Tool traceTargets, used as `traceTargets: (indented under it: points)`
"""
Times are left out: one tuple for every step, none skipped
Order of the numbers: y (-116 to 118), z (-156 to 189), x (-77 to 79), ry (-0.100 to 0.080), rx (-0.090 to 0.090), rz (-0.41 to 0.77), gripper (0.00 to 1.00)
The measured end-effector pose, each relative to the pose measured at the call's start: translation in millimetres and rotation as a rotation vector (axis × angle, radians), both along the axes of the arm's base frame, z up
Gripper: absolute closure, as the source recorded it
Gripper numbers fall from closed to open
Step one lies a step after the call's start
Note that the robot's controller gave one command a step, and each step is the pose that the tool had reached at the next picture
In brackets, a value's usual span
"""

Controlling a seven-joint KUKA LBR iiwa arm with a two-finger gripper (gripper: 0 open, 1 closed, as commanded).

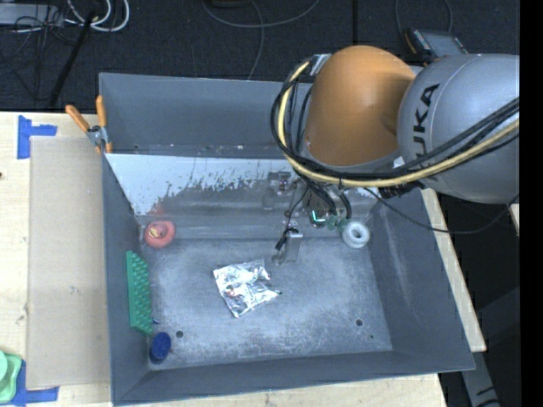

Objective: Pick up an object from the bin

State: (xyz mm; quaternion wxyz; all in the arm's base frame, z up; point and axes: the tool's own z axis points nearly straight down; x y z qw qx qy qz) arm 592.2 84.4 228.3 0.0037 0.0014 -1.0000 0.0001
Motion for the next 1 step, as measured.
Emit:
traceTargets:
  points:
    - [61.0, -133.8, -16.6, 0.002, 0.000, -0.001, 0.00]
